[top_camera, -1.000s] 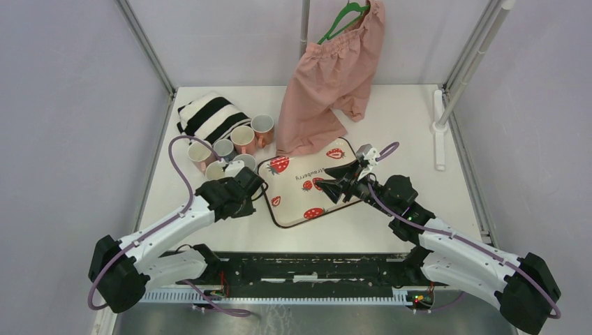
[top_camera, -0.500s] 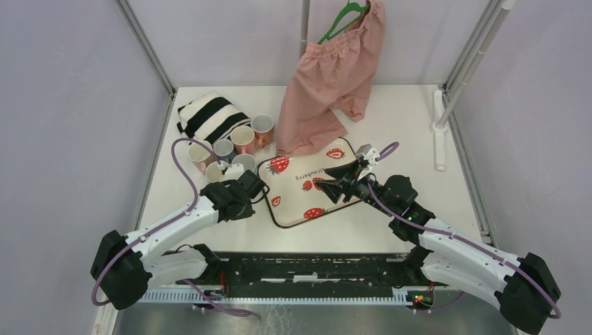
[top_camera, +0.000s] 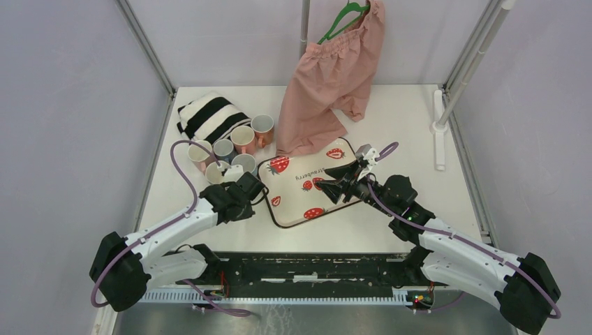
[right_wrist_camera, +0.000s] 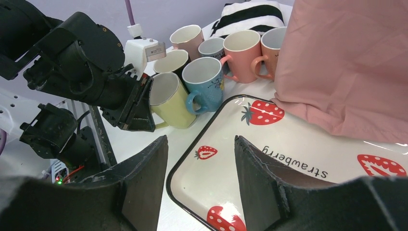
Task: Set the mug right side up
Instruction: Place the cup at the center of the board.
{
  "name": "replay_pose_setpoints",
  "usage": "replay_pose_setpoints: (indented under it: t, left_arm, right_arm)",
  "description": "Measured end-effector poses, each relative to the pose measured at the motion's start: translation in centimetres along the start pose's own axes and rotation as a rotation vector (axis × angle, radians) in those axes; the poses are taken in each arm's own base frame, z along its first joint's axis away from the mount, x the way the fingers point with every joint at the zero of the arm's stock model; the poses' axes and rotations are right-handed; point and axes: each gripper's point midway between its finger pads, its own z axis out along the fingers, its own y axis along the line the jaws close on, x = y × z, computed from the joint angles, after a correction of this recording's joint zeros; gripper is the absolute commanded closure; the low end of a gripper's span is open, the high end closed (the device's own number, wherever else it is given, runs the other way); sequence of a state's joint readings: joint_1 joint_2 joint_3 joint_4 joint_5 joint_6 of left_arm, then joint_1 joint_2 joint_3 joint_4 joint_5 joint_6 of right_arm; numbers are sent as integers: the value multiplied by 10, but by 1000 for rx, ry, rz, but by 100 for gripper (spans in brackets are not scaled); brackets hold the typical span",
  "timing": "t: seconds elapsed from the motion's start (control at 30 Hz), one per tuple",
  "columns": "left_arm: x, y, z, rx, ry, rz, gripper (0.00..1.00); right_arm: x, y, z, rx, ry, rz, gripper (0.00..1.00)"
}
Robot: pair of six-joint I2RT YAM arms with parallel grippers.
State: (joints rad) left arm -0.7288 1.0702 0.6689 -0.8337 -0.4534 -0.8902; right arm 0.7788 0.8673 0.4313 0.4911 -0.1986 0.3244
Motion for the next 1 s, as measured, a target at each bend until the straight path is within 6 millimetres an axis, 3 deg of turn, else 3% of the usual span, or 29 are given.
replay_pose_setpoints:
  t: [0.27, 0.53, 0.7, 0.83, 1.0]
  left_arm:
    - [1, -4, 0, 16, 3, -10, 52]
    - [-2, -6, -4, 42, -9, -42, 37]
    - [-8, -5, -15, 78, -37, -73, 34]
    - [-18, -7, -30, 109, -61, -92, 30]
    - [-52, -14, -69, 238, -176, -175, 13]
  right_arm:
    - [0, 0, 0, 0, 0, 0, 41]
    - [2, 0, -2, 1, 2, 1, 41]
    - [1, 0, -2, 0, -3, -1, 41]
    - [-1, 0, -3, 3, -7, -7, 41]
    - [0, -7, -6, 39, 2, -26, 40]
